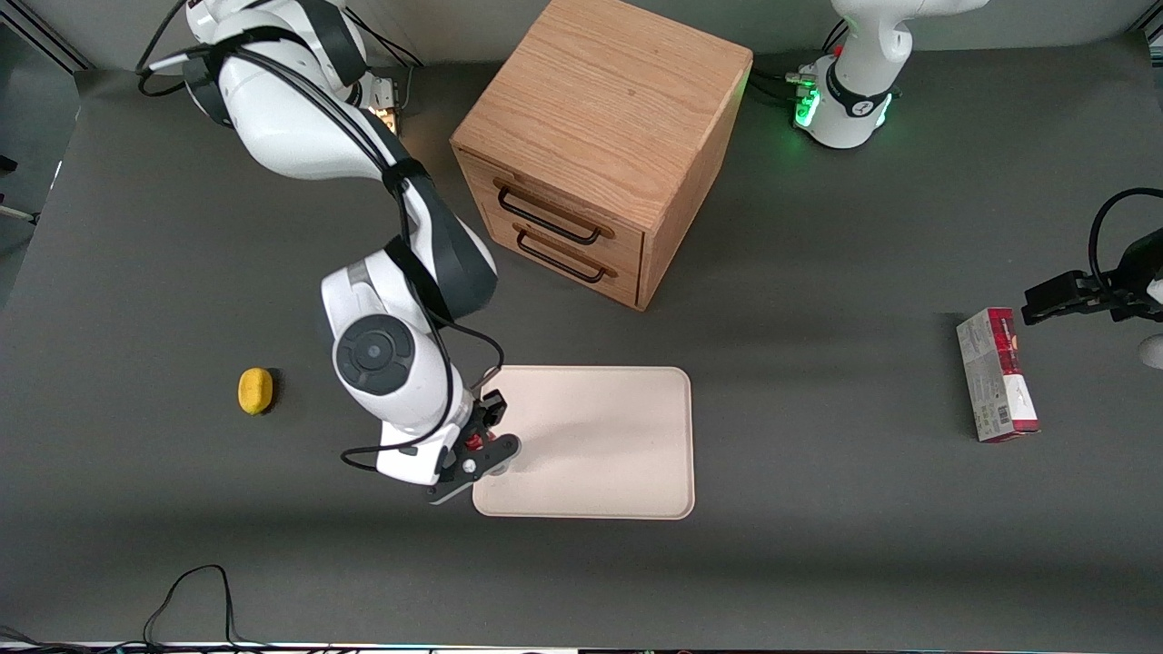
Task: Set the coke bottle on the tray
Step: 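Carry the held bottle over to the white tray, then lower the bottle onto the tray and open the right gripper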
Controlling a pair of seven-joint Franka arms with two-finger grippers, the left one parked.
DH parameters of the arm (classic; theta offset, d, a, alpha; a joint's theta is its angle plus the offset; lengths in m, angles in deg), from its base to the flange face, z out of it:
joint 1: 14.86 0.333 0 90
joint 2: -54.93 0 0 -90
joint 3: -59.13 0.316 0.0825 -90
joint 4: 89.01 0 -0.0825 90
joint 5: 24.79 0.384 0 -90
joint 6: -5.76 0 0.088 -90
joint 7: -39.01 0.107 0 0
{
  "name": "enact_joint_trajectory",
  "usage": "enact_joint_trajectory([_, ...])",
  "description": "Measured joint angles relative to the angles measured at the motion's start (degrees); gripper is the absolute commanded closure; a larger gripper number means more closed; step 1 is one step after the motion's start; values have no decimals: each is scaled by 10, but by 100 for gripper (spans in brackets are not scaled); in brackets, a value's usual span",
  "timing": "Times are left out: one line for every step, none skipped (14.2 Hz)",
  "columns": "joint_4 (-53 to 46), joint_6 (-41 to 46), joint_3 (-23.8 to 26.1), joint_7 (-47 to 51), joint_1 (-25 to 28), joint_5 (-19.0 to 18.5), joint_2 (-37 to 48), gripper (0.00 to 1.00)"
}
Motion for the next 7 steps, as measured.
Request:
enact_joint_trajectory([0,-6,0,0,0,0,-7,97])
enact_joint_trajectory([0,-11,0,0,0,0,-12,96])
enact_joint_trajectory([0,-14,0,0,0,0,-17,94])
enact_joint_trajectory([0,-17,0,0,0,0,-20,93])
enact_joint_trajectory([0,-21,0,0,0,0,-23,93])
enact_joint_trajectory([0,-24,0,0,0,0,-26,93])
enact_joint_trajectory([1,-28,0,0,0,0,-28,91])
